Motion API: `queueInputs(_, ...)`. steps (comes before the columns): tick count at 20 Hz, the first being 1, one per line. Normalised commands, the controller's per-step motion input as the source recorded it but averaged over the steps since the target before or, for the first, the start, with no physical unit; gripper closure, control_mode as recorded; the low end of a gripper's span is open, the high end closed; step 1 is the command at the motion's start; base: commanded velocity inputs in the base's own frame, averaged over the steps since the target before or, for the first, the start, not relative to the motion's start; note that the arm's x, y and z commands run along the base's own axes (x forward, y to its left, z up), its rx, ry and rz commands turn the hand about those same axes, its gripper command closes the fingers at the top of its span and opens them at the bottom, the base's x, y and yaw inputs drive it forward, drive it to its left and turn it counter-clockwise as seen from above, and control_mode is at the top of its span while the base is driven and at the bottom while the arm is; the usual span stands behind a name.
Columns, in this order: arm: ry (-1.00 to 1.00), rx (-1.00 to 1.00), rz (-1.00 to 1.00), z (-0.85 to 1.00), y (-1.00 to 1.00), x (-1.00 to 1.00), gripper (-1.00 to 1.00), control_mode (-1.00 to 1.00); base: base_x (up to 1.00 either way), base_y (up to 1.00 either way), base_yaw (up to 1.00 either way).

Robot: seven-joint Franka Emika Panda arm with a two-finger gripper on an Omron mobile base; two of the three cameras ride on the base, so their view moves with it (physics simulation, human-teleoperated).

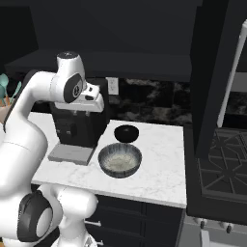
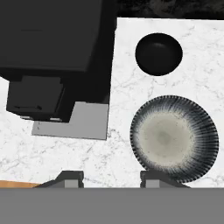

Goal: Pick up the bowls on the counter and stack them on top of one another in the open cabinet. Place the smaller bowl on top of the larger bowl.

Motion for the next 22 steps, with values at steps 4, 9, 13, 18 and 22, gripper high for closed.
queueInputs(4,0.00,0.00,-0.01,0.02,-0.03,-0.03,-1.00,-1.00,0.00,0.00,0.00)
queueInputs(9,0.01,0.02,-0.25,-0.22,-0.70,-0.20,-1.00,-1.00,0.00,0.00,0.00)
queueInputs(13,-0.08,0.04,-0.06,-0.39,-1.00,-0.03,-1.00,-1.00,0.00,0.00,0.00)
queueInputs(18,-0.08,0.06,0.02,-0.37,-1.00,0.07,-1.00,-1.00,0.00,0.00,0.00)
queueInputs(22,-0.01,0.07,0.22,-0.23,-0.96,0.20,-1.00,-1.00,0.00,0.00,0.00)
